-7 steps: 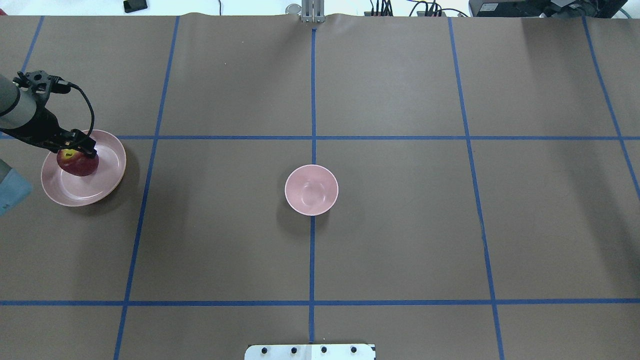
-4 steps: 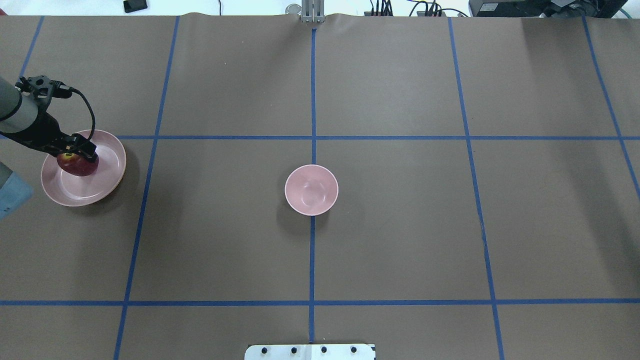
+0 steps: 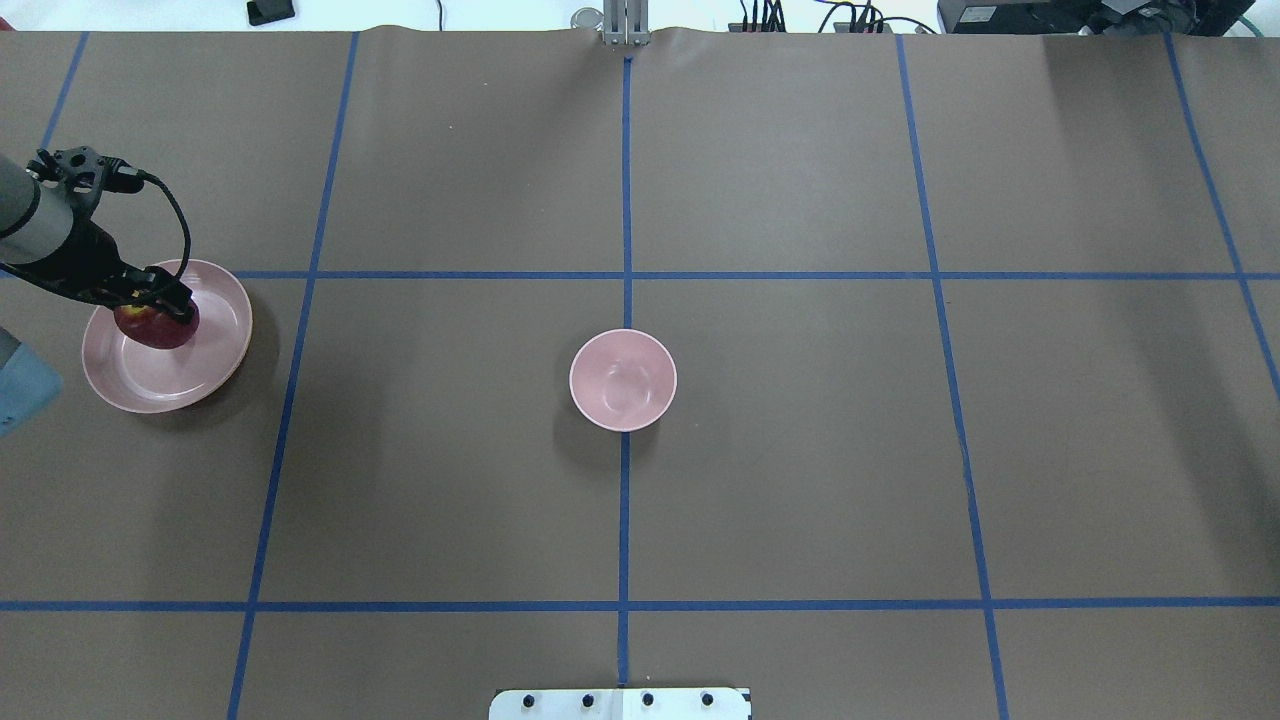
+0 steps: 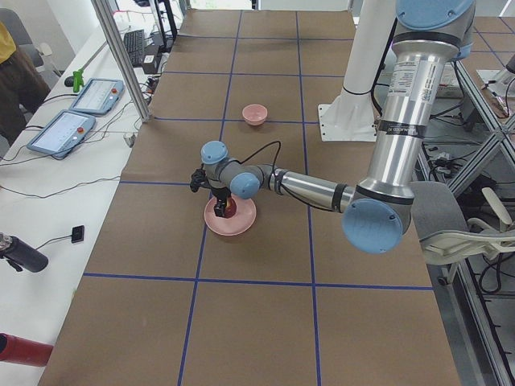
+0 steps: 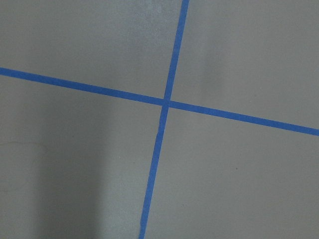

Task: Move apple from plate to bowl
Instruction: 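Lower the left gripper and close it around the red apple, then lift the apple with the left gripper and carry it over the bowl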

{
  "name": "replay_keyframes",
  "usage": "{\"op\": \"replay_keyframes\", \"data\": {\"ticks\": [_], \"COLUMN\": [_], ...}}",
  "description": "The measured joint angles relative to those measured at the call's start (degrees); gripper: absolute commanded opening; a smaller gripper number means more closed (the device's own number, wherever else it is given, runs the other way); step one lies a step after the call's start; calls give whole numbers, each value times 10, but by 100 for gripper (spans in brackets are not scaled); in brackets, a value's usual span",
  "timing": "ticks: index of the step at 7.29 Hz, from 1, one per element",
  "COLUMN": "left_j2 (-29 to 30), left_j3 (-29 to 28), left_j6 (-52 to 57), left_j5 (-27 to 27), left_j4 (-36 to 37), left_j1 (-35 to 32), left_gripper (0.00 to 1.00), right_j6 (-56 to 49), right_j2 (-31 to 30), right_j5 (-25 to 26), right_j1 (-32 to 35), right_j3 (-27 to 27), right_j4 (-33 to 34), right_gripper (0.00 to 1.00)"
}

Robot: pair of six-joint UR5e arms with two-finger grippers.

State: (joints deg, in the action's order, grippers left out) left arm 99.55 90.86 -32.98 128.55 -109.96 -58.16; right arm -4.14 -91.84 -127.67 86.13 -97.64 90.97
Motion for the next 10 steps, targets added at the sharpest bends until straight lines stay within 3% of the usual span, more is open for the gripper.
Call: {"op": "replay_keyframes", "data": {"ticks": [1, 2, 4, 5, 7, 10], "left_j2": [-6, 7, 91, 139, 232, 378], "left_j3": [46, 107, 196, 214, 206, 102], "left_j6": [-1, -4, -63, -121, -239, -340], "left_j5": [8, 12, -9, -34, -74, -138], "left_j4": [38, 121, 298, 348, 380, 375], "left_j1": [-4, -7, 20, 64, 154, 243], "left_gripper": [0, 0, 0, 0, 0, 0], "right_j6": [0, 1, 1, 1, 0, -1], "right_j2": [0, 0, 0, 0, -2, -25], "right_j5": [0, 0, 0, 0, 0, 1], "right_j1": [0, 0, 0, 0, 0, 5], "right_j3": [0, 0, 2, 4, 8, 8], "right_j4": [0, 1, 1, 1, 0, -1], "right_gripper": [100, 100, 100, 100, 100, 100]}}
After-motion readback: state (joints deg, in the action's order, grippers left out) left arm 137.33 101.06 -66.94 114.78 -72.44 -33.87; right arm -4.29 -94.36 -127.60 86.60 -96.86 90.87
